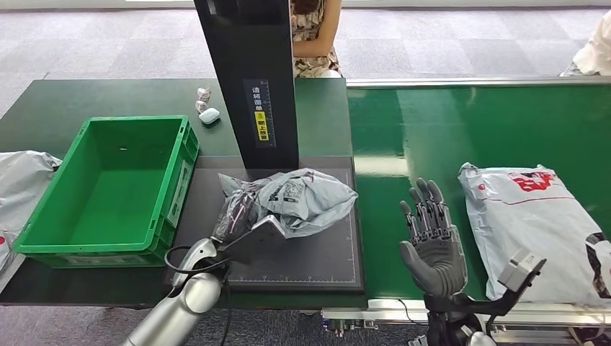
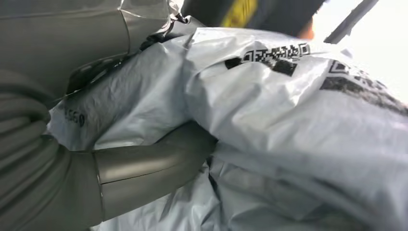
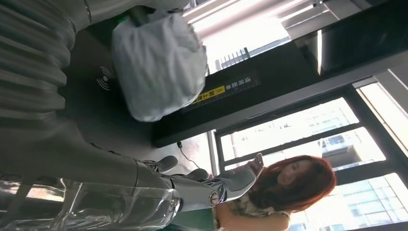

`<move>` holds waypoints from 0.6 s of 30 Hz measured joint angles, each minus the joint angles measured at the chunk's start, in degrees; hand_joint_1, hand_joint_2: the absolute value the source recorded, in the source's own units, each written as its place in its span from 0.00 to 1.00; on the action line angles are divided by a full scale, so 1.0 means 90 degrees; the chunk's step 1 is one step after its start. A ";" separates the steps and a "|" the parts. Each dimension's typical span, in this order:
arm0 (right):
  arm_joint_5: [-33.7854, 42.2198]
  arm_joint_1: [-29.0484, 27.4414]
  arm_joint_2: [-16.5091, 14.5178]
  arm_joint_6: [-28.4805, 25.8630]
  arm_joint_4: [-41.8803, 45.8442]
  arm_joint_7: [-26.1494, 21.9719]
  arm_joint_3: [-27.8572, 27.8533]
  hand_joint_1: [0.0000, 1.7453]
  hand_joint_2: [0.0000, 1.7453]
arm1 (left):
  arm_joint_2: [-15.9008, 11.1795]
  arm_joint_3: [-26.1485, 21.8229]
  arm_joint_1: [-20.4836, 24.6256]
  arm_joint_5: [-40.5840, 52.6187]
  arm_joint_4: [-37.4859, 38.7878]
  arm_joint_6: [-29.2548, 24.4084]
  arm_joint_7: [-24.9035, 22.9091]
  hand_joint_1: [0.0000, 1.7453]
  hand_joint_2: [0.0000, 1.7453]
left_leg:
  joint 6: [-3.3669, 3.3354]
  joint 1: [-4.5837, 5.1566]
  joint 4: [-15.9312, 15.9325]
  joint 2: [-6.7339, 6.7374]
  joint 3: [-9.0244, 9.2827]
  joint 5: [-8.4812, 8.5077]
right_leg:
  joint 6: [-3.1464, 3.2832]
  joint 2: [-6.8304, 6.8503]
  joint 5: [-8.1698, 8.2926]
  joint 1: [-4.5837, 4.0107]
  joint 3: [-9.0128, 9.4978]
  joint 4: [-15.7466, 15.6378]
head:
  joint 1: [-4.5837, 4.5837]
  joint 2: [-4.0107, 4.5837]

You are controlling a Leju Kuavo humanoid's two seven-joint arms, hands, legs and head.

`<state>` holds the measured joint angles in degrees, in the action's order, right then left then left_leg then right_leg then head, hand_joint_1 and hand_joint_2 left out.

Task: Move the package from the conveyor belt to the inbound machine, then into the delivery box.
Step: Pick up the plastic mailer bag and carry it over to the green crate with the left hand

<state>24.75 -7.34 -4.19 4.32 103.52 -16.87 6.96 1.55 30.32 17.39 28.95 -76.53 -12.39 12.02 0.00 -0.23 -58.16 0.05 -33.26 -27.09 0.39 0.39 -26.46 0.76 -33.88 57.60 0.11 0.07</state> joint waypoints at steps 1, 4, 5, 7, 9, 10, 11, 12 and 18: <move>-0.0011 -0.0036 -0.0003 -0.0004 0.0016 -0.0018 -0.0023 0.00 1.00 | -0.0033 -0.0114 -0.0101 -0.0038 -0.0219 -0.0148 0.0088 1.00 1.00 | 0.0000 0.0000 0.0000 0.0000 -0.0002 0.0000 | 0.0000 0.0000 0.0000 0.0000 -0.0002 0.0000 | 0.0000 0.0000; -0.0044 -0.0134 -0.0017 -0.0030 0.0045 -0.0048 -0.0086 0.00 1.00 | -0.0119 -0.0485 -0.0455 -0.0189 -0.0958 -0.0676 0.0419 1.00 1.00 | 0.0002 0.0000 0.0000 0.0002 -0.0007 -0.0002 | 0.0000 -0.0003 0.0000 0.0000 -0.0008 0.0000 | -0.0001 0.0000; -0.0050 -0.0164 -0.0022 -0.0040 0.0052 -0.0055 -0.0102 0.00 1.00 | -0.0143 -0.0616 -0.0578 -0.0237 -0.1224 -0.0836 0.0521 1.00 1.00 | 0.0002 0.0000 0.0000 0.0002 -0.0008 -0.0002 | 0.0000 -0.0003 0.0000 0.0000 -0.0010 0.0000 | -0.0001 0.0000; -0.0055 -0.0209 -0.0030 -0.0055 0.0066 -0.0062 -0.0129 0.00 1.00 | -0.0187 -0.0854 -0.0775 -0.0299 -0.1705 -0.1027 0.0644 1.00 1.00 | 0.0003 0.0000 0.0000 0.0001 -0.0009 -0.0003 | 0.0000 -0.0001 -0.0001 0.0000 -0.0012 -0.0001 | -0.0001 0.0000; -0.0058 -0.0228 -0.0041 -0.0061 0.0075 -0.0065 -0.0150 0.00 1.00 | -0.0223 -0.1013 -0.0901 -0.0325 -0.2040 -0.1073 0.0671 1.00 1.00 | 0.0003 0.0000 0.0000 -0.0001 -0.0010 -0.0003 | 0.0000 0.0001 -0.0001 0.0000 -0.0012 -0.0001 | -0.0001 0.0000; -0.0060 -0.0233 -0.0047 -0.0060 0.0078 -0.0065 -0.0157 0.00 1.00 | -0.0237 -0.1063 -0.0948 -0.0333 -0.2160 -0.1078 0.0673 1.00 1.00 | 0.0003 0.0000 0.0000 -0.0001 -0.0010 -0.0003 | 0.0000 0.0001 -0.0001 0.0000 -0.0012 -0.0001 | -0.0001 0.0000; -0.0061 -0.0236 -0.0052 -0.0060 0.0082 -0.0066 -0.0161 0.00 1.00 | -0.0245 -0.1097 -0.0987 -0.0338 -0.2250 -0.1080 0.0675 1.00 1.00 | 0.0003 0.0000 0.0000 -0.0001 -0.0010 -0.0002 | 0.0000 0.0001 -0.0001 0.0000 -0.0011 -0.0001 | 0.0000 0.0000; -0.0061 -0.0237 -0.0056 -0.0060 0.0086 -0.0067 -0.0163 0.00 1.00 | -0.0249 -0.1124 -0.1017 -0.0342 -0.2320 -0.1081 0.0676 1.00 1.00 | 0.0003 0.0000 0.0000 0.0000 -0.0010 -0.0002 | 0.0000 0.0001 -0.0001 0.0000 -0.0011 -0.0001 | 0.0000 0.0000; -0.0062 -0.0243 -0.0076 -0.0060 0.0089 -0.0070 -0.0169 0.00 1.00 | -0.0265 -0.1217 -0.1128 -0.0355 -0.2547 -0.1123 0.0713 1.00 1.00 | 0.0003 0.0000 -0.0001 0.0000 -0.0009 -0.0002 | 0.0000 0.0000 0.0000 0.0001 -0.0010 -0.0001 | -0.0001 0.0000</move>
<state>24.20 -9.53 -4.87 3.78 104.32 -17.50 5.43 -0.84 19.37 7.23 25.75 -99.46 -22.50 18.44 0.03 -0.23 -58.17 0.06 -33.34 -27.10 0.39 0.39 -26.46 0.76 -33.97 57.59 0.10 0.07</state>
